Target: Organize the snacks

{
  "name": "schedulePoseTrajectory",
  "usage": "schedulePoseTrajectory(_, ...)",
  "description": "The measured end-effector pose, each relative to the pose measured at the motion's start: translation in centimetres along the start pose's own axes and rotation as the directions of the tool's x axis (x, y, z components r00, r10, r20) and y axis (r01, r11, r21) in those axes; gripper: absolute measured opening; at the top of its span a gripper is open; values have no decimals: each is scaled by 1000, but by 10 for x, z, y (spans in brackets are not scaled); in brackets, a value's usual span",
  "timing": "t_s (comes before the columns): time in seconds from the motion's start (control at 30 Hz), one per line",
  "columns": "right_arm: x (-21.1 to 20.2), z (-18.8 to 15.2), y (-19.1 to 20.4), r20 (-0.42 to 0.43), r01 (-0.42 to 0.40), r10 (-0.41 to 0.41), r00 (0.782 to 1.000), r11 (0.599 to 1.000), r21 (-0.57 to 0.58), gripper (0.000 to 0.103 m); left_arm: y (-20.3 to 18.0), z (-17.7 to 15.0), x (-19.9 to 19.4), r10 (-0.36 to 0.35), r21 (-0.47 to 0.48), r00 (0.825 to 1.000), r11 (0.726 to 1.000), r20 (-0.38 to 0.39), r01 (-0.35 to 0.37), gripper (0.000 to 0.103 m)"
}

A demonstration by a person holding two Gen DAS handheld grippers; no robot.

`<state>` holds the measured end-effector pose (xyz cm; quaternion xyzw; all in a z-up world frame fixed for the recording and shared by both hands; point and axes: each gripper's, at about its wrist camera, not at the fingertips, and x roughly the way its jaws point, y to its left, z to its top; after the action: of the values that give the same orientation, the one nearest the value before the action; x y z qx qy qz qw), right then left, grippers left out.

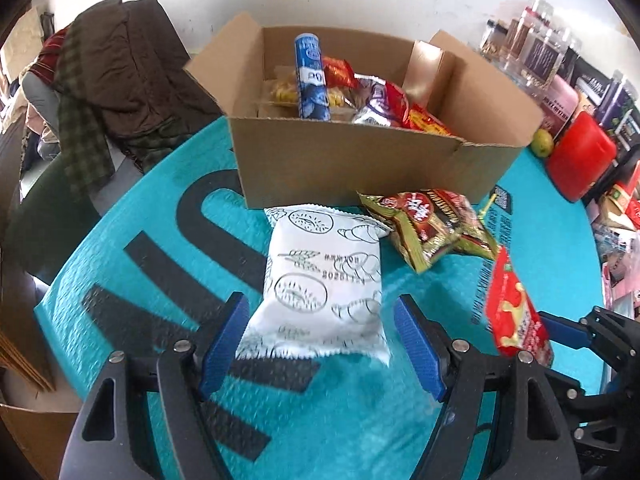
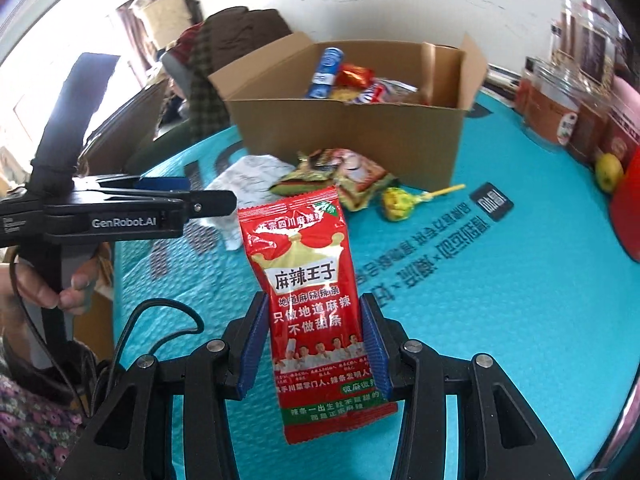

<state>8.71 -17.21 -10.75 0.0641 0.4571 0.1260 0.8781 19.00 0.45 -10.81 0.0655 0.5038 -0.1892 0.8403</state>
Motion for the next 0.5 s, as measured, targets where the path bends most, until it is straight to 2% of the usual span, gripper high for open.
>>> schedulePoseTrajectory(0.23, 9, 3, -11, -17, -4, 5, 1000, 999, 38, 45, -4, 4, 26, 34, 37, 998, 999, -52, -32, 75)
schedulePoseTrajectory(0.27, 9, 2, -11, -17, -1, 2, 1000, 999, 39, 45, -3, 3, 27, 27, 31, 999, 999, -44, -26, 73)
schedulePoseTrajectory(0.33, 8, 3, -12, -15, 5, -5, 1000, 999, 41, 45, -2, 0, 22, 17, 32, 1000, 999, -18, -16, 60)
schedulePoseTrajectory(0.5, 4, 0, -11, -8, 5, -5, 1000, 999, 50, 45, -7, -14, 11, -10, 54, 1000, 998, -23, 11, 57)
